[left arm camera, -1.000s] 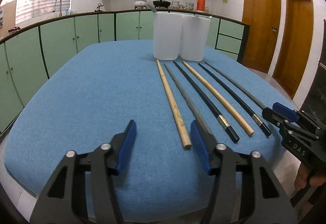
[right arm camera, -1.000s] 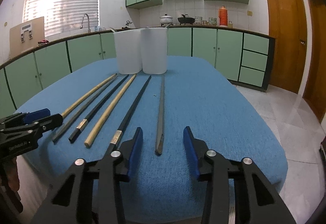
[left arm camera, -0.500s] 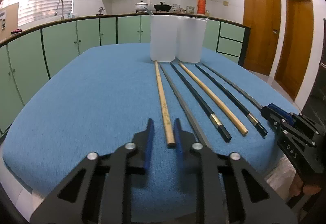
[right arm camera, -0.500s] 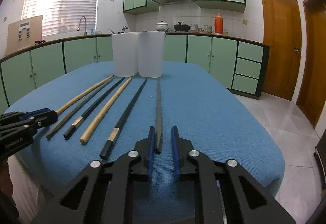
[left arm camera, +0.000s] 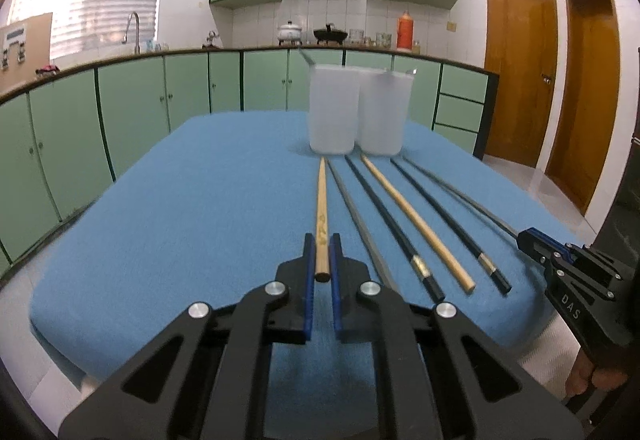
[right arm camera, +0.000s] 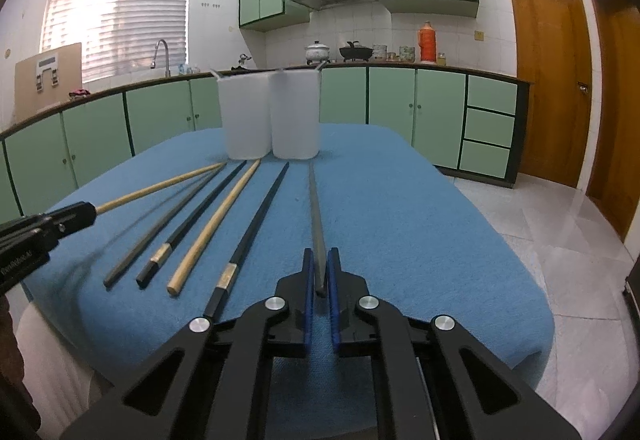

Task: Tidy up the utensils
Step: 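Lift both chopsticks and carry them toward the white holder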

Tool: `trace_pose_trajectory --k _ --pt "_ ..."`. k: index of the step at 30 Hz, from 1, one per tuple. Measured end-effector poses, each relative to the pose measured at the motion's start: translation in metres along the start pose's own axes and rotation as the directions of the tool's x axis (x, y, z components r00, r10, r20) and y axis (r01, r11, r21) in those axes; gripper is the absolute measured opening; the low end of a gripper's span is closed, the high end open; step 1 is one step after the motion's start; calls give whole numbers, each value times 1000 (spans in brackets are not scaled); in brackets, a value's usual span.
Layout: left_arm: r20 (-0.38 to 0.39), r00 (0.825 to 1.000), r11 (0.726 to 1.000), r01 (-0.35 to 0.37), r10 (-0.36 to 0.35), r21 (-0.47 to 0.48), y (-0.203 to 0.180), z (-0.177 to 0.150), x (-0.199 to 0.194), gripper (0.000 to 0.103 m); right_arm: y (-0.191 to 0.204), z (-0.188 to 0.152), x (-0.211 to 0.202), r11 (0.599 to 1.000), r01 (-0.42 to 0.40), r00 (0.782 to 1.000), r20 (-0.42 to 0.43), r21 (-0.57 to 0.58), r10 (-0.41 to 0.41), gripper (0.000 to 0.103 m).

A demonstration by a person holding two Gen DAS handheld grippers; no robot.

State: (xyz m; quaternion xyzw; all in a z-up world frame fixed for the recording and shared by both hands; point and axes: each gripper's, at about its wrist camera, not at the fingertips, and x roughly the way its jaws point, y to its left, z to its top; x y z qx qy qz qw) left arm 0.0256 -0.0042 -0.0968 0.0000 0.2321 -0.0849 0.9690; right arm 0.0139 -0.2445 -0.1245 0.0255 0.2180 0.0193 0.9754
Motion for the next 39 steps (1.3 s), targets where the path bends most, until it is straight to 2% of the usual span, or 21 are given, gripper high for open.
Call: trace_pose_trajectory --k 11,22,30,39 --pt "117 993 1000 4 -5 5 2 37 -27 6 -12 37 -25 998 -50 996 71 39 48 7" --pt "205 978 999 32 -31 -4 11 78 -41 6 -18 93 -43 993 -112 983 150 39 105 7" --pt "234 970 998 66 -69 20 9 106 -42 6 -21 134 -41 987 -155 977 152 37 148 7" --pt "229 968 994 96 -105 54 11 142 -31 6 -11 178 -32 987 -159 977 140 -32 162 6"
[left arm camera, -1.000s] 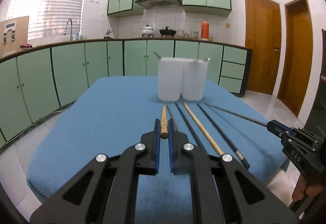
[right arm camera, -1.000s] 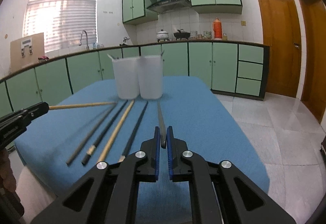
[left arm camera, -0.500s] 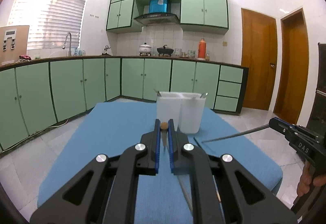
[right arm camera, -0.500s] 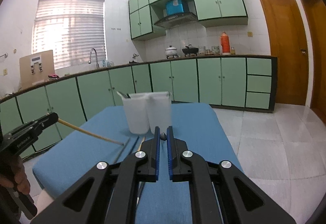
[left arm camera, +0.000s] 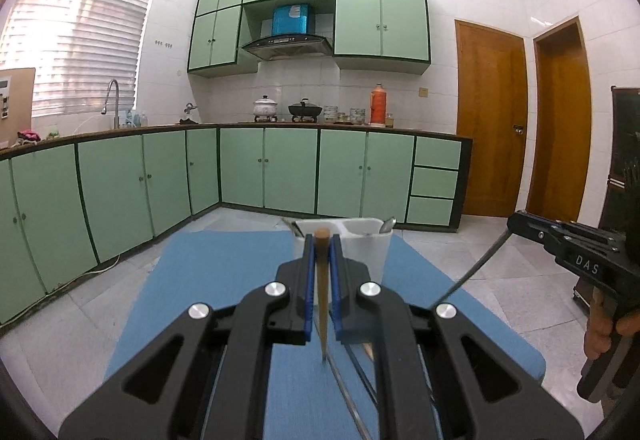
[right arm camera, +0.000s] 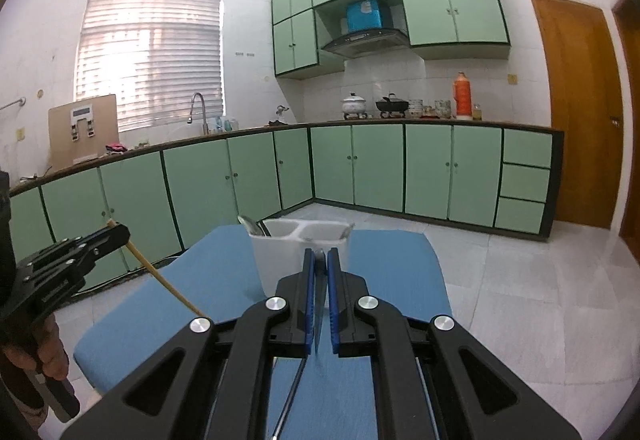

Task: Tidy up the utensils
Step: 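Lift both chopsticks and carry them toward the white holder, then lower both chopsticks into the holder compartments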

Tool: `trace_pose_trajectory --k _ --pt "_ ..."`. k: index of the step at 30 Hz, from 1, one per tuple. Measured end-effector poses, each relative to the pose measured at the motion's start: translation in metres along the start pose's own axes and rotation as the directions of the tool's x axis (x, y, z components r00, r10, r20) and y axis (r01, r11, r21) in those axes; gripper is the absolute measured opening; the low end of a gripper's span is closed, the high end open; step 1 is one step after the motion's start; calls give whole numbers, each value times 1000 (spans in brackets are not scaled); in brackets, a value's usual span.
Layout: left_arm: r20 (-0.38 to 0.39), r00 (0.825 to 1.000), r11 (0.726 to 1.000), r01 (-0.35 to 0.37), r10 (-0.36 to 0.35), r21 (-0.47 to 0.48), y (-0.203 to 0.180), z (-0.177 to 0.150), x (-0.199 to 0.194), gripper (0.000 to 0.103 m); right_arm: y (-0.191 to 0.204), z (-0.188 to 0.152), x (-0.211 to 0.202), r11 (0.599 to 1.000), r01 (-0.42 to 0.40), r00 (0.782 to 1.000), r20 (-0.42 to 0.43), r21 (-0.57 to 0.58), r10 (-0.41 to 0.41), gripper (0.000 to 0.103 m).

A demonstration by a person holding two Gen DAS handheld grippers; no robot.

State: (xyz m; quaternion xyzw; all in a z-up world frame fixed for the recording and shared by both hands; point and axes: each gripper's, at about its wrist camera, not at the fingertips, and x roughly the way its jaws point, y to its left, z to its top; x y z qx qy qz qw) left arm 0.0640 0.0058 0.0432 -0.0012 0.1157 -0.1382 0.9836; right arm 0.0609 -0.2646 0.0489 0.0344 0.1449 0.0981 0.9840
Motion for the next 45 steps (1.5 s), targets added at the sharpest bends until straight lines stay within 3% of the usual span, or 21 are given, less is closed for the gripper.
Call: trace_pose_trajectory --k 19,26,35,45 --pt "-7 999 999 49 -49 8 7 40 24 6 1 50 23 997 -68 998 -20 -48 67 6" --pt "39 998 999 54 -53 -3 10 68 33 6 1 84 29 996 -70 997 23 -63 71 6" --pt "160 986 999 49 -48 -6 5 120 51 6 -1 136 50 996 -70 991 112 -51 75 6" --pt "207 978 1000 17 -15 -10 -3 144 109 6 -14 173 102 999 -35 982 184 1 34 6"
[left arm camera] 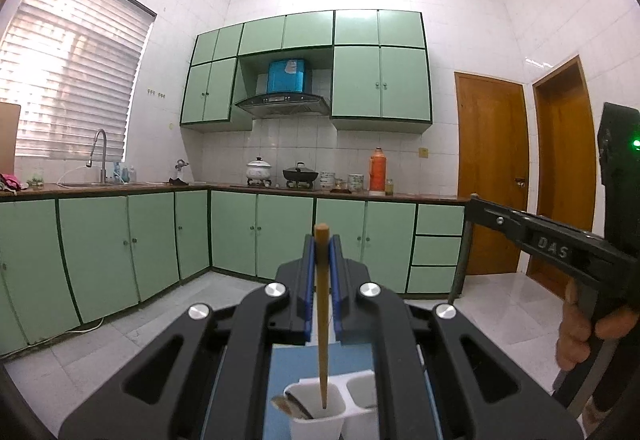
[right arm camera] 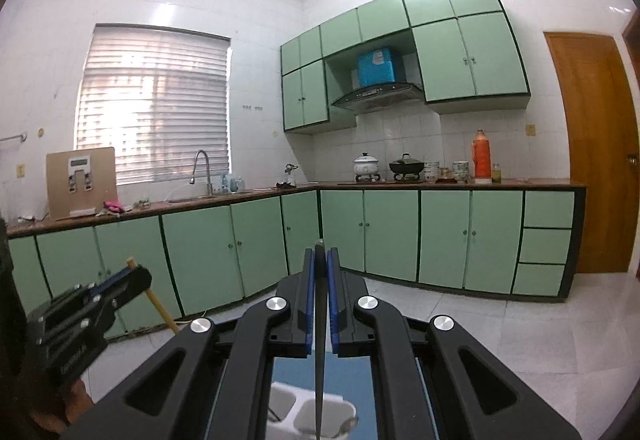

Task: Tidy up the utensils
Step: 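Lower both chopsticks into the holder compartments, then open both tools to release the chopsticks in the holder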

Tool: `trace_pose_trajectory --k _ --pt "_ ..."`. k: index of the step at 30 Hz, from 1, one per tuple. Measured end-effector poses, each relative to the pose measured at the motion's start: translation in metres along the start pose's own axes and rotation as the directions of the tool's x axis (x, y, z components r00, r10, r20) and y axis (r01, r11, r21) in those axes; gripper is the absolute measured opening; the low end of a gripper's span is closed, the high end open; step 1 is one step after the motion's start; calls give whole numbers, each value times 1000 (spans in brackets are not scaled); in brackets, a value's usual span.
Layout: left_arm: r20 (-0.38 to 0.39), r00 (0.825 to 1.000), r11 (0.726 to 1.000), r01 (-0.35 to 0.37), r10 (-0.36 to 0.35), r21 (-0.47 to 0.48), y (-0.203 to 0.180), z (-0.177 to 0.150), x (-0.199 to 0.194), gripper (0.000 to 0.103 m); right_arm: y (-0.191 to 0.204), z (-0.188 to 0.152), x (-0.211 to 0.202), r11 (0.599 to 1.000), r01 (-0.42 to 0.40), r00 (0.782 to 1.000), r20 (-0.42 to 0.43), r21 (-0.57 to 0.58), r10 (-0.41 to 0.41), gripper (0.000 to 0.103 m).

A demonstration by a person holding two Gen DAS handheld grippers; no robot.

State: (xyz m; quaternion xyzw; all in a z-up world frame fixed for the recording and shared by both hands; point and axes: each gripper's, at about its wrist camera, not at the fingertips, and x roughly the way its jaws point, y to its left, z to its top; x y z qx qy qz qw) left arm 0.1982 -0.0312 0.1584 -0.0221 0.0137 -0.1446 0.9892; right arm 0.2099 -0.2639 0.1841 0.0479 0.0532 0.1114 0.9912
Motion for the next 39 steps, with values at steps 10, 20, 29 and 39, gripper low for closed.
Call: trace_pose_trajectory --k 10,20,29,39 --pt "-84 996 1000 -2 0 -30 12 -36 71 6 -15 -42 70 1000 14 998 -55 26 -12 6" --pt "-184 983 999 -18 12 -29 25 -79 100 6 -26 -87 91 998 13 990 -143 65 -4 6" --pt "-230 973 999 -29 23 -22 33 -98 108 6 -30 -116 97 997 26 982 -186 77 -11 6" --pt "-252 967 998 -39 27 -43 40 -98 105 12 -36 -113 94 995 54 979 -199 88 -36 8"
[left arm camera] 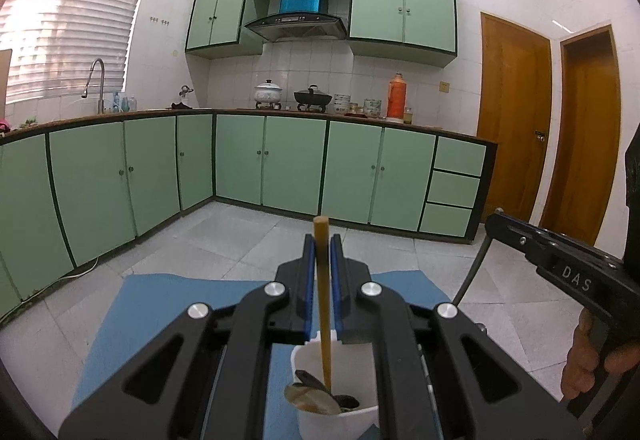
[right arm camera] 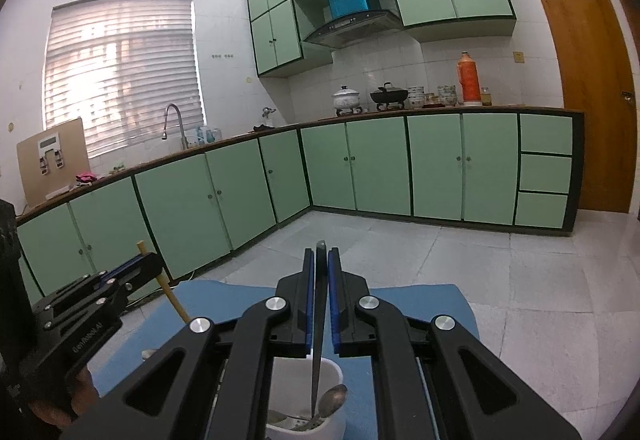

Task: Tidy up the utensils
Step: 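Open both tools to release the chopsticks in the holder, then withdraw both tools back over the remaining chopsticks on the cloth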

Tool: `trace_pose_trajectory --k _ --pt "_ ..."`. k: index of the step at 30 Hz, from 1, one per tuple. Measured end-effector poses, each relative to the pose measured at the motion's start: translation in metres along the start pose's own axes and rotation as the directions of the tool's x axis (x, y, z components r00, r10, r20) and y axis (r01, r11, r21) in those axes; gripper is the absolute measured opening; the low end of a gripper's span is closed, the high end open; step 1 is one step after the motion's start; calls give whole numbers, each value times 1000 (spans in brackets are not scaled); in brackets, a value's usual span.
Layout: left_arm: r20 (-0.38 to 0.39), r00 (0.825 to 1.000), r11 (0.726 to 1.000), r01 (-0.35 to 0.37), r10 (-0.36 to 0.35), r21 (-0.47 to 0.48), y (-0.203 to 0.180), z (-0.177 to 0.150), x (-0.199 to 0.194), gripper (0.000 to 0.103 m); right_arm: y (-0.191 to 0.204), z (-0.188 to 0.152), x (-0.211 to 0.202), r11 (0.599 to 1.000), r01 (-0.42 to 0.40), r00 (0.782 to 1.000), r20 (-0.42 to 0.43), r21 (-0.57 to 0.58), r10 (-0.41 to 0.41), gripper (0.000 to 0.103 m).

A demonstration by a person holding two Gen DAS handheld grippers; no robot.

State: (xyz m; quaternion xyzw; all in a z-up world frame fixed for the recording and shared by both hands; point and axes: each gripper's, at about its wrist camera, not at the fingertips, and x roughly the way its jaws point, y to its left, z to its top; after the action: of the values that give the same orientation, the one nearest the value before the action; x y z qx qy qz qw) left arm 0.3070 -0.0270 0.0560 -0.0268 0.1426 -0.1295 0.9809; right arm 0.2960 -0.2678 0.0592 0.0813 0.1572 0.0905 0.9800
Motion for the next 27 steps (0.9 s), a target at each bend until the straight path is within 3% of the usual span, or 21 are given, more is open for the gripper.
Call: trace_pose_trajectory --k 1,3,5,10,14,18,27 --pt "1 1000 1000 -2 2 -2 1 -1 -2 16 0 0 -1 1000 6 1000 0 -3 -6 9" --pt "6 1000 1000 -9 9 -14 4 -1 -5 34 -2 -2 -3 1000 14 1000 -1 -2 -14 14" --pt "8 1000 1000 -12 12 -28 8 -2 -9 36 -3 -3 -6 1000 23 1000 2 4 -23 21" --pt "19 999 999 -25 25 -43 15 -3 -18 48 -12 -3 -13 999 45 999 6 9 -45 28" --pt "36 999 998 -27 29 -57 19 -5 -30 58 -19 -3 -23 998 61 998 19 23 -62 41" --pt "58 997 998 -44 47 -53 20 -5 -43 70 -24 -4 -35 997 70 997 34 26 -71 44" --pt "78 995 996 -62 67 -60 24 -19 -96 90 -17 -25 -89 996 90 992 86 -3 -90 68"
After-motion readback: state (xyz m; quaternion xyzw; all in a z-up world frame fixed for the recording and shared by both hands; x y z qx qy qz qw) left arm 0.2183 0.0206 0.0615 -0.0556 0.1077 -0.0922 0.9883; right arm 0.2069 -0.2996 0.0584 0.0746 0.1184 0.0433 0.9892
